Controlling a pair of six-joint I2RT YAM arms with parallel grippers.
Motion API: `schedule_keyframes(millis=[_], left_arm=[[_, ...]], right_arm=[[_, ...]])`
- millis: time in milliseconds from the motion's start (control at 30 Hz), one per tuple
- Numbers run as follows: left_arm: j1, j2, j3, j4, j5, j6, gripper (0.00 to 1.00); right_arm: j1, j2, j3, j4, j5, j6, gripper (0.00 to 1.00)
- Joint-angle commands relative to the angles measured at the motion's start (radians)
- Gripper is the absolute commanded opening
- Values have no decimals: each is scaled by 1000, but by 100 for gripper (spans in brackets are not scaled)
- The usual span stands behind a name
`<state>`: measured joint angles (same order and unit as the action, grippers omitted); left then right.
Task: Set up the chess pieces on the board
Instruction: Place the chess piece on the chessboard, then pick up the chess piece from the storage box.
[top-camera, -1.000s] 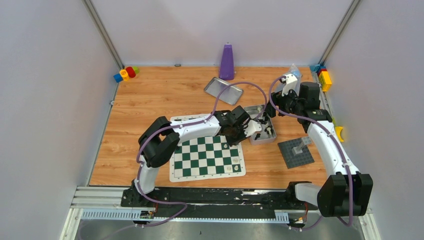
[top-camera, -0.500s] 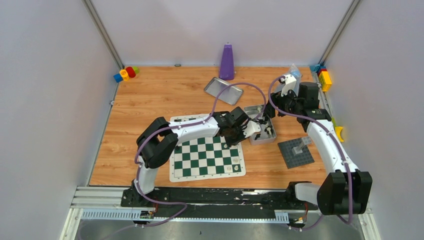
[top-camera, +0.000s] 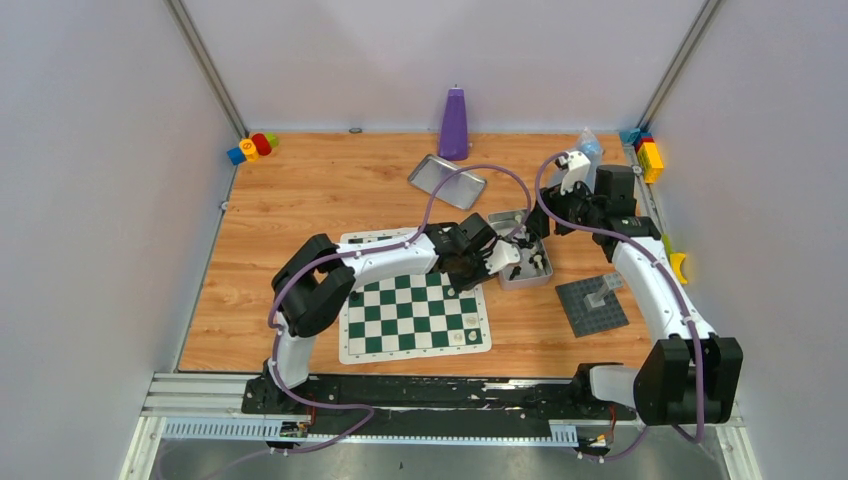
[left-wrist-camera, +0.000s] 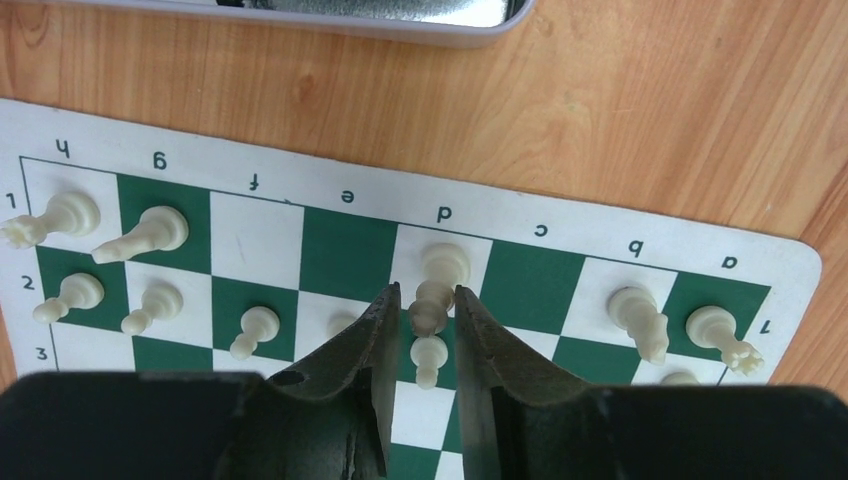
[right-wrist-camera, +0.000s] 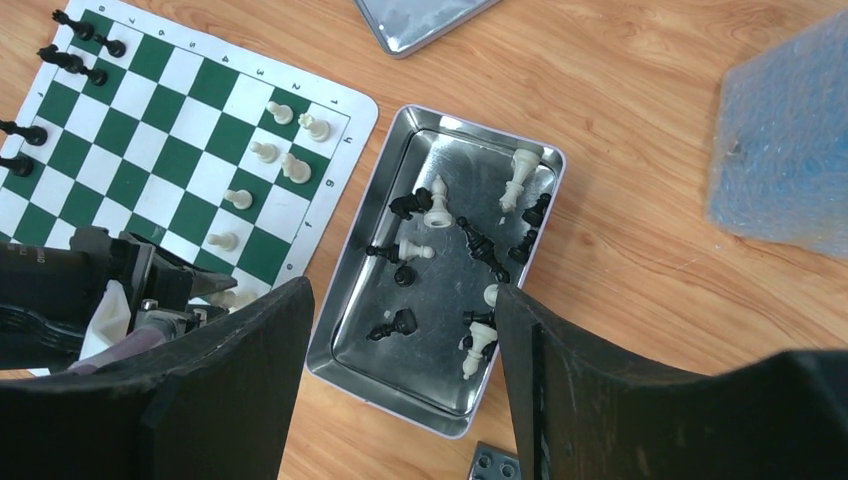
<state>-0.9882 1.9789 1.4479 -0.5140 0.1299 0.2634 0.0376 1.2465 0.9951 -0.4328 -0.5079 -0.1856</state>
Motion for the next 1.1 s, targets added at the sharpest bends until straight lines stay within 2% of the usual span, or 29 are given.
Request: schedule_keyframes(millis=[0,367,567,733,867,1067], left_arm=[[-2,-57,-3,5,-15,4,34],[-3,-63,-4,-7,15,4,39],[-2,-97,-8,-12,40,10,51],[3,-176,-23,-1,54,17,61],[26,-245,-27,-14,68,29,64],[82,-336,-30,-64,64,53,65]], right_arm=[[-4,12,22,-21,-14,-20,68],[-3,37,31,-35,-18,-23,68],[-3,53,43,-71,-20,-35,67],[21,80,42,-111,55,-69,64],[67,114,49,-133,139,-86,60],[144,231,100,-150,294,-114,46]])
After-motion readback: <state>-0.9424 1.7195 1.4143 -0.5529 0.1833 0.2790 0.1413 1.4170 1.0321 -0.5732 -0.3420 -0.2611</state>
